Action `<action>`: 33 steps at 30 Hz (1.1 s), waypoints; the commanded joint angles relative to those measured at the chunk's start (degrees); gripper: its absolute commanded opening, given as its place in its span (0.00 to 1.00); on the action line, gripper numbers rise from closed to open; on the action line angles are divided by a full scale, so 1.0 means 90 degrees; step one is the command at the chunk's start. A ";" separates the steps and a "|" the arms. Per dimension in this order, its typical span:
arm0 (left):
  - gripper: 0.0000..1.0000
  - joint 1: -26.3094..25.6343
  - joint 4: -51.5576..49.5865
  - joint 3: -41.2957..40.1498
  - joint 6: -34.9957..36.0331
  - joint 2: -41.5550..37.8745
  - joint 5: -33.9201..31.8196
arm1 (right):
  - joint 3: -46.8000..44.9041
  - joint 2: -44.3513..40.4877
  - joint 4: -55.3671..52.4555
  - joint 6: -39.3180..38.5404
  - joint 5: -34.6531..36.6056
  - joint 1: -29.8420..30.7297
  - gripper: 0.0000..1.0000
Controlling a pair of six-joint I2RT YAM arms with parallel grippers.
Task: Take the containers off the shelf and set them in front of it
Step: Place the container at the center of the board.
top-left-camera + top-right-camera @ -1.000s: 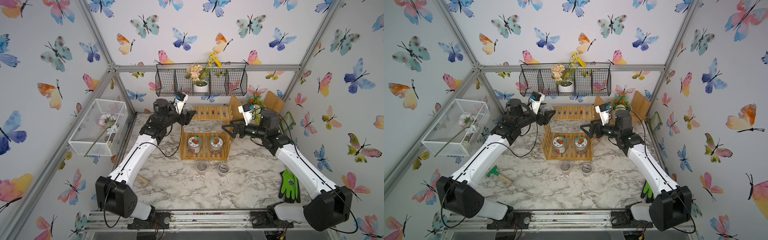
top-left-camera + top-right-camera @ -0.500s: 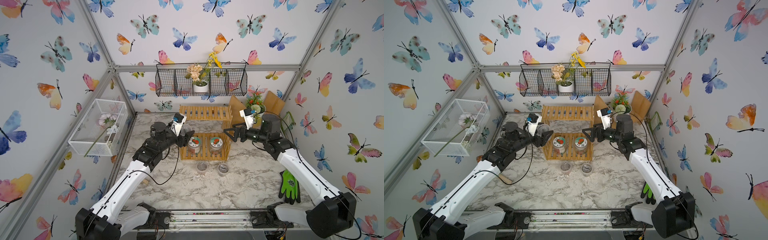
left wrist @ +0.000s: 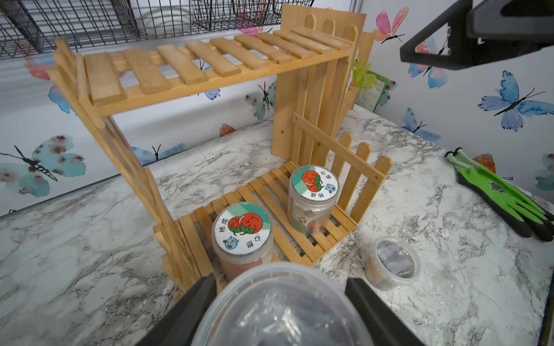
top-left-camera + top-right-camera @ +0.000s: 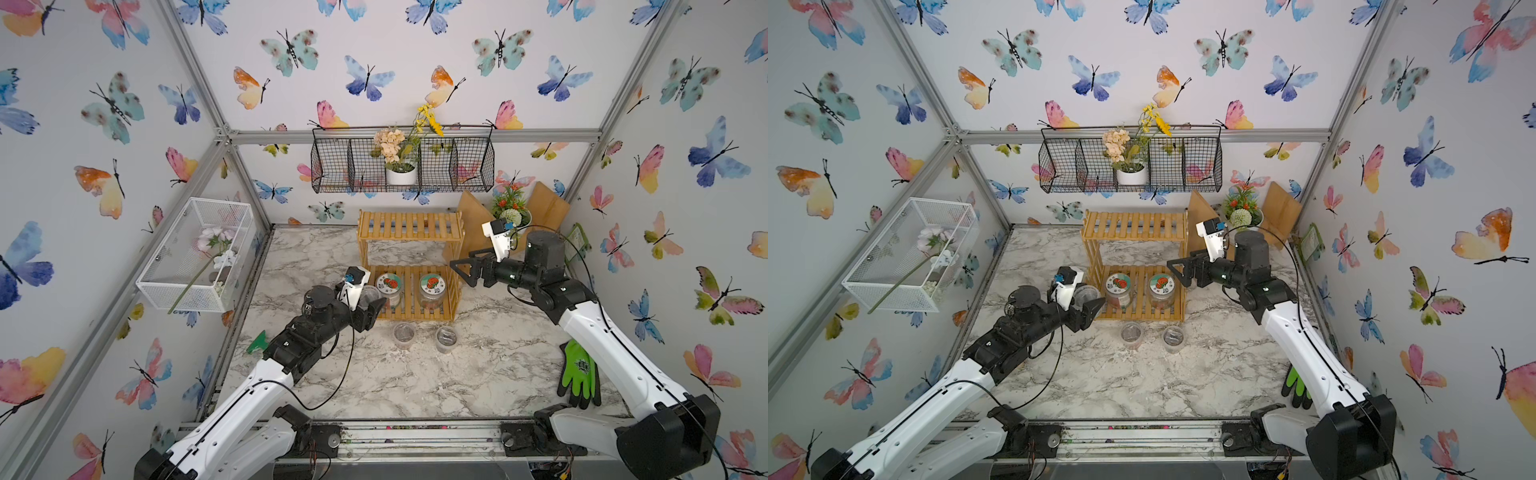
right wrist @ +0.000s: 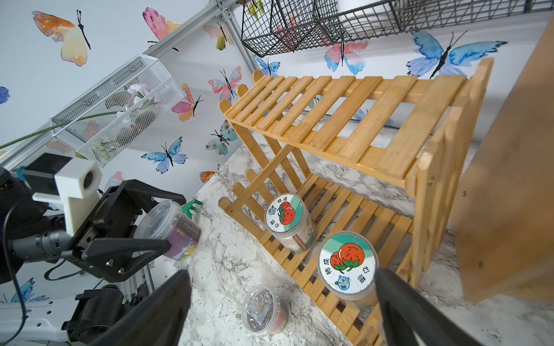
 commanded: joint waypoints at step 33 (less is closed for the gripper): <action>0.71 -0.0386 0.2135 -0.2130 -0.1328 0.0601 -0.1706 | -0.0398 -0.0475 0.0128 -0.0083 0.0341 -0.0022 0.98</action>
